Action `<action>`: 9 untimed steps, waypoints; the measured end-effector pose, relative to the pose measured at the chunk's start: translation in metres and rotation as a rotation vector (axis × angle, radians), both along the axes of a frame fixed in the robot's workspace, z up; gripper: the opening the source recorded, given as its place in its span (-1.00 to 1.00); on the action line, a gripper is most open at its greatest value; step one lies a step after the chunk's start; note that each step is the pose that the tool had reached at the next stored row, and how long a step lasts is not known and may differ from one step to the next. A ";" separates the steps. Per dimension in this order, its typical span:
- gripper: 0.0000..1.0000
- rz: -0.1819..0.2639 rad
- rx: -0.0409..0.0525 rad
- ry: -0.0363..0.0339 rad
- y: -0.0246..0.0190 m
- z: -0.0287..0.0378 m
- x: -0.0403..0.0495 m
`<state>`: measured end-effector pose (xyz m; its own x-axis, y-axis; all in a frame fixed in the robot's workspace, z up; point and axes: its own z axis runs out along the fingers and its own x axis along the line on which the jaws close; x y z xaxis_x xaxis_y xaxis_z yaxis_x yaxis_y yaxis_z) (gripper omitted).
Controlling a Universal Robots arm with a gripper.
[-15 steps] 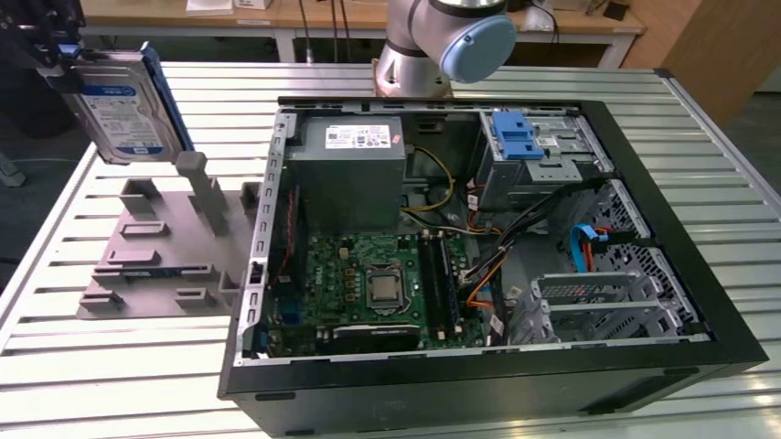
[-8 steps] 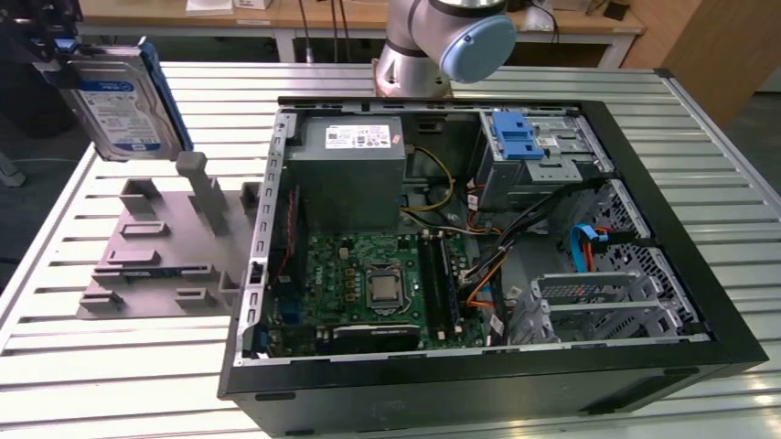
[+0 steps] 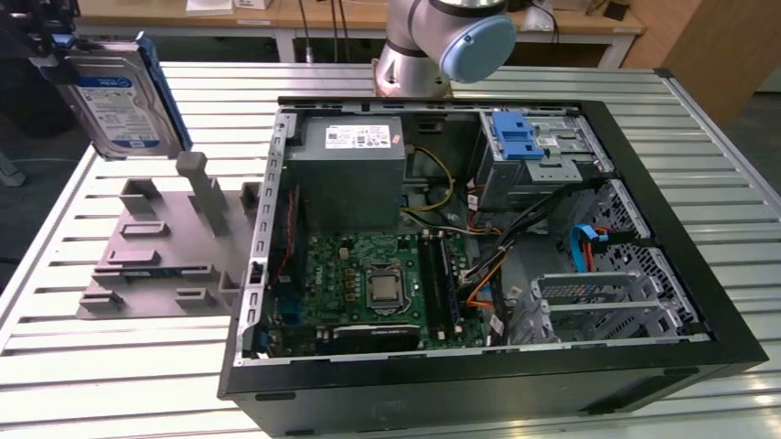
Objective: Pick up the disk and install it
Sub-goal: 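Pick up the disk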
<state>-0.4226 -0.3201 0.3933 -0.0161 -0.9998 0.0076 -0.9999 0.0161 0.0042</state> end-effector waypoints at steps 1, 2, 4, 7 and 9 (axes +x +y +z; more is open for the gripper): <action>-0.27 0.000 0.0000 -0.0001 0.0000 0.0006 0.0000; -0.27 0.000 0.0000 -0.0001 0.0000 0.0013 0.0000; -0.27 0.000 0.0000 -0.0001 0.0000 0.0029 0.0000; -0.27 0.000 0.0000 -0.0001 0.0000 0.0050 0.0000; -0.27 0.000 0.0000 -0.0002 0.0000 0.0063 0.0000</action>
